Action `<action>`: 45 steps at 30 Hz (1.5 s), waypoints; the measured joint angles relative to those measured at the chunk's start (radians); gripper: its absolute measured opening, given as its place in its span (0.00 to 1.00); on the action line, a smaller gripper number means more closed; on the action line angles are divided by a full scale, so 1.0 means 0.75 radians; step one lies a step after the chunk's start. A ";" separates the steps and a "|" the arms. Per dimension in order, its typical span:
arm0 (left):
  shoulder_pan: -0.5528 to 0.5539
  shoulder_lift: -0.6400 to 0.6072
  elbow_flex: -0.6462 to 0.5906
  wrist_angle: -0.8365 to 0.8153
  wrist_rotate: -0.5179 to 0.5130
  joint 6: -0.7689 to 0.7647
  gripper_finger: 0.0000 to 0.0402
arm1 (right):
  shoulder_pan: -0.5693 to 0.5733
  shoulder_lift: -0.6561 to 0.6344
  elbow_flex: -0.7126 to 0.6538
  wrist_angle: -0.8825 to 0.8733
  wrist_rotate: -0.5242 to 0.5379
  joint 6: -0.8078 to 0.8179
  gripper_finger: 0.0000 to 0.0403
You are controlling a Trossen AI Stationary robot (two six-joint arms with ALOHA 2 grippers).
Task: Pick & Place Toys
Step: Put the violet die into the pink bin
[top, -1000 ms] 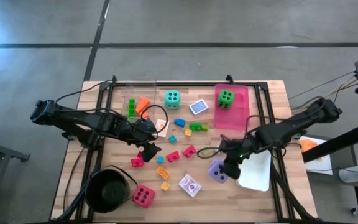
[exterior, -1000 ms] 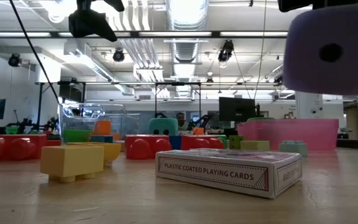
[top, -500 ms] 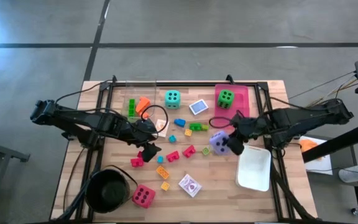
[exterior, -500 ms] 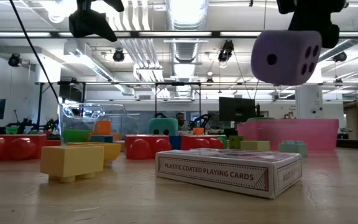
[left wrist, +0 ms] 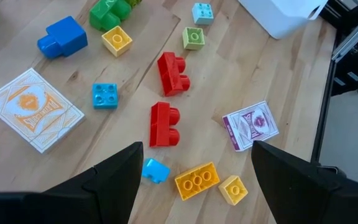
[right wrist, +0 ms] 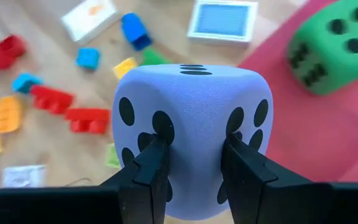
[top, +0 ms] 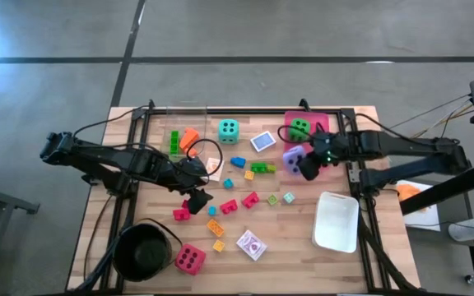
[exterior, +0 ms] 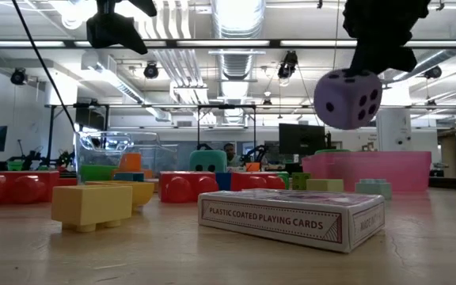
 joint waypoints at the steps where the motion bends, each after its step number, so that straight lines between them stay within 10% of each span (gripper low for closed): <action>1: 0.000 0.000 0.000 -0.004 0.000 -0.001 0.75 | -0.024 0.000 -0.001 -0.009 0.013 -0.014 0.27; 45: 0.002 0.000 0.001 -0.003 -0.001 -0.004 0.75 | -0.369 0.477 -0.009 0.033 0.123 0.123 0.21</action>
